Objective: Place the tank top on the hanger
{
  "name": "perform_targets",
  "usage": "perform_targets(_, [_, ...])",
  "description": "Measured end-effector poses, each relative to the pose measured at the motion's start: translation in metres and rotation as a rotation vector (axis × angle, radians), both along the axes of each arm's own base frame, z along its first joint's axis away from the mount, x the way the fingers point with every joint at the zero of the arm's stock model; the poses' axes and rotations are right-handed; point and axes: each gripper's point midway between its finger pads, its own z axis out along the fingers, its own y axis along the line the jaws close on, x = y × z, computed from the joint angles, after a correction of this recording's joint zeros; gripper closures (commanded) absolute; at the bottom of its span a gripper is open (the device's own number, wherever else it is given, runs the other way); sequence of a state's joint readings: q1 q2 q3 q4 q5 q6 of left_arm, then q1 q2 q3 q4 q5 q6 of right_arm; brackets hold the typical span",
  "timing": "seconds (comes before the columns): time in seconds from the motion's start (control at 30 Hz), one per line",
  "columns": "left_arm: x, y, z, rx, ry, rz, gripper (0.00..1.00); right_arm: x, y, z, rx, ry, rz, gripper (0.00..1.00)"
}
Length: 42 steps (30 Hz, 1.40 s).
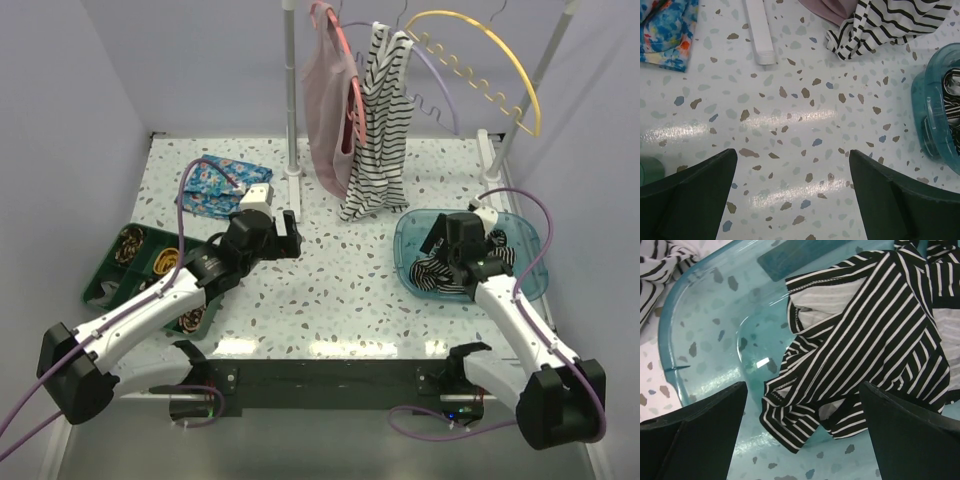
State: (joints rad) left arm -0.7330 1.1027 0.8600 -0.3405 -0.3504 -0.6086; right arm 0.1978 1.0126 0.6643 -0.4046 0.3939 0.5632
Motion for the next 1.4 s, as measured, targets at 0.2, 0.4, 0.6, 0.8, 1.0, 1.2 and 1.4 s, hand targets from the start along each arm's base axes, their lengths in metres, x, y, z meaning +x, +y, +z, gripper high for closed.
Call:
perform_targets(0.2, [-0.001,-0.002,0.007,-0.006,-0.008,-0.019,0.00,0.005,-0.018,-0.014,0.058,0.036,-0.079,0.01])
perform_targets(0.4, [-0.003,-0.004,0.013,-0.011,-0.015,-0.044,0.00,0.015,-0.036,-0.047,0.152,0.108,-0.158,0.07])
perform_targets(0.6, [-0.006,-0.004,0.016,-0.019,-0.016,-0.051,0.00,0.021,-0.029,-0.055,0.193,0.110,-0.141,0.54])
perform_targets(0.8, [-0.008,-0.004,0.019,-0.029,-0.021,-0.057,0.00,0.023,-0.025,-0.046,0.198,0.082,-0.096,1.00])
perform_targets(1.0, [-0.008,-0.004,0.020,-0.031,-0.021,-0.057,0.00,0.025,-0.019,-0.010,0.210,-0.002,-0.047,1.00])
perform_targets(1.2, [-0.007,-0.004,0.020,-0.030,-0.022,-0.055,0.00,0.034,-0.009,0.084,0.232,-0.203,0.033,1.00])
perform_targets(1.4, [-0.007,0.002,0.029,-0.040,-0.045,-0.029,0.00,0.034,0.015,0.189,0.286,-0.400,0.181,1.00])
